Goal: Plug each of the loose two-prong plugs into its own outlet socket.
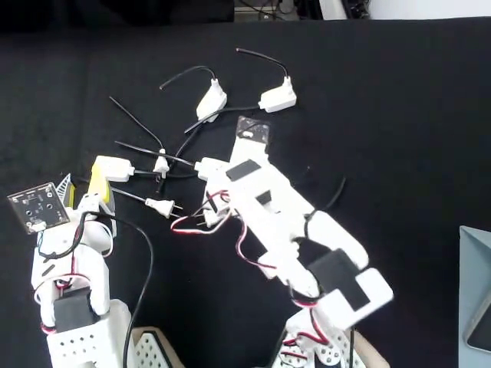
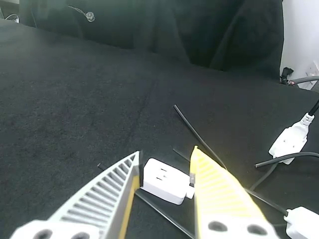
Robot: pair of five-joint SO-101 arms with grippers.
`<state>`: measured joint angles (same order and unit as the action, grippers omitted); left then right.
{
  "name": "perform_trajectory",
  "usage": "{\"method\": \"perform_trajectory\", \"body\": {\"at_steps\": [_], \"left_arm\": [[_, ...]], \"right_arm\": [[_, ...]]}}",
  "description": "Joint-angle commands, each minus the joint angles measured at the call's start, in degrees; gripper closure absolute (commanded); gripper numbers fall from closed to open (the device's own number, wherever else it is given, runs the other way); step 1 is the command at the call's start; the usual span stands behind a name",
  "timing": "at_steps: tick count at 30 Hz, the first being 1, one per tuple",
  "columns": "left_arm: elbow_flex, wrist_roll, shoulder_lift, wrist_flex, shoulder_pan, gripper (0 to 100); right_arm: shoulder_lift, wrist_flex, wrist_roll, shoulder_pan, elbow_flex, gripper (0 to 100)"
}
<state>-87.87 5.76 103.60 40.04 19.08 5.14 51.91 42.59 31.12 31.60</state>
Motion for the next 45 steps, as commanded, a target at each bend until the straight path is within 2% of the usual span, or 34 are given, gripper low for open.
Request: {"method": "perform_trajectory", "body": {"at_steps": [1, 4, 8, 13, 19, 23, 29, 33, 39, 45], "left_arm": [[0.13, -0.44, 0.35, -1.49, -0.04, 83], [-0.13, -0.44, 0.35, -1.49, -0.04, 83], [-0.22, -0.44, 0.35, -1.49, -0.04, 83], [-0.22, -0.44, 0.35, -1.49, -0.04, 83], [-0.22, -0.44, 0.35, -1.49, -0.04, 83], [-0.22, -0.44, 0.35, -1.49, -0.04, 83], [-0.22, -0.44, 0.35, -1.58, -0.04, 83], [-0.22, -0.44, 0.35, -1.58, -0.04, 83], [-0.22, -0.44, 0.35, -1.58, -0.04, 83], [-0.22, -0.44, 0.35, -1.58, 0.04, 83]], "right_arm": [[2.95, -0.44, 0.70, 0.70, -4.09, 81.1], [5.32, -0.44, 0.70, 0.70, -4.35, 82.7], [7.16, -0.62, 0.00, 0.79, -4.35, 98.8], [7.96, 0.79, -1.14, 0.53, -4.18, 98.8], [6.02, 6.95, -3.87, 0.26, -5.41, 98.5], [1.45, 11.43, -6.77, -2.55, -6.20, 98.5], [-6.29, 11.96, -15.74, -10.81, -6.11, 98.5], [-6.73, 10.73, -24.70, -12.04, -6.02, 97.9], [-4.18, 12.31, -27.34, -11.16, -6.29, 81.8], [-4.88, 17.93, -27.78, -11.16, -6.29, 80.5]]}}
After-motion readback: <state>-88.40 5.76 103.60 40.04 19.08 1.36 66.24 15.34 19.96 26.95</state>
